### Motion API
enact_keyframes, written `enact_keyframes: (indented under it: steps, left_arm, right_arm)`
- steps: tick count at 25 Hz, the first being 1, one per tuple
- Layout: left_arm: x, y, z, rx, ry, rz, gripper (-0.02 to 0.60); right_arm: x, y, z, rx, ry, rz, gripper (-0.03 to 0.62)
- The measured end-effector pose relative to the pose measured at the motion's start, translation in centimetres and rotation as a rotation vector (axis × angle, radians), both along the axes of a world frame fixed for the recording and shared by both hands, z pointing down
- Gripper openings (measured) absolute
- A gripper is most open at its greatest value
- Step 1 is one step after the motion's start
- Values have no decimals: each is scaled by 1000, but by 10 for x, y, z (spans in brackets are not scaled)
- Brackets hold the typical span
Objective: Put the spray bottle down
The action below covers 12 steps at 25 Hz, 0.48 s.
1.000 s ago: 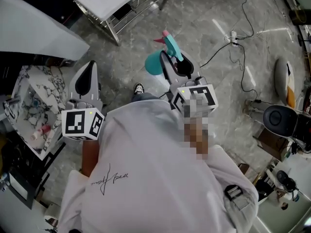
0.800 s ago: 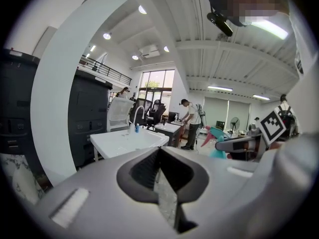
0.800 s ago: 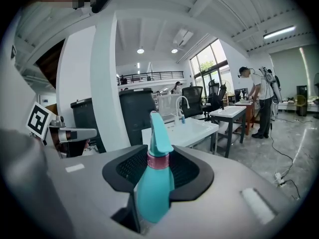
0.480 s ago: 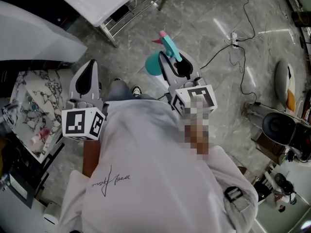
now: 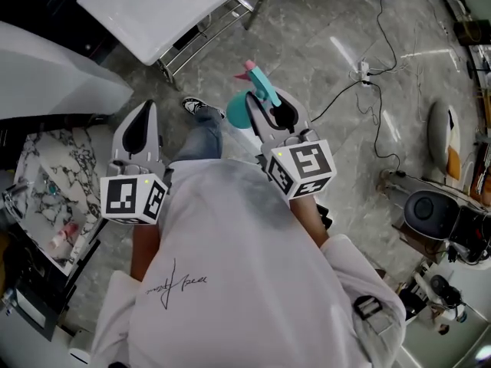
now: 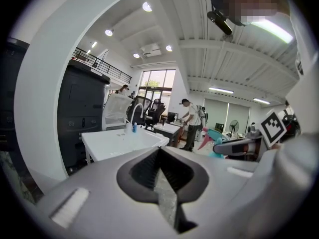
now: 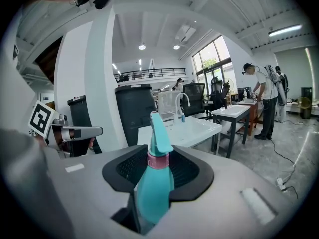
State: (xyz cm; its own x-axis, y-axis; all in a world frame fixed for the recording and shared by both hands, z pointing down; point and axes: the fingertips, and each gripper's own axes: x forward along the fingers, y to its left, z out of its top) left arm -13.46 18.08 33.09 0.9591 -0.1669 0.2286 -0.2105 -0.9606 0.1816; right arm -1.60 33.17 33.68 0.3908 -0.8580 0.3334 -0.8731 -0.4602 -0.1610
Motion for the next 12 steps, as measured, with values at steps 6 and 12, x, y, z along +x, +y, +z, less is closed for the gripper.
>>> enact_keyframes:
  steps: [6, 12]
  left_arm:
    - [44, -38, -5, -7, 14, -21, 6]
    - [90, -84, -9, -18, 3, -39, 6]
  right_arm:
    - [43, -40, -6, -11, 2, -25, 130]
    - [91, -94, -20, -2, 6, -62, 130]
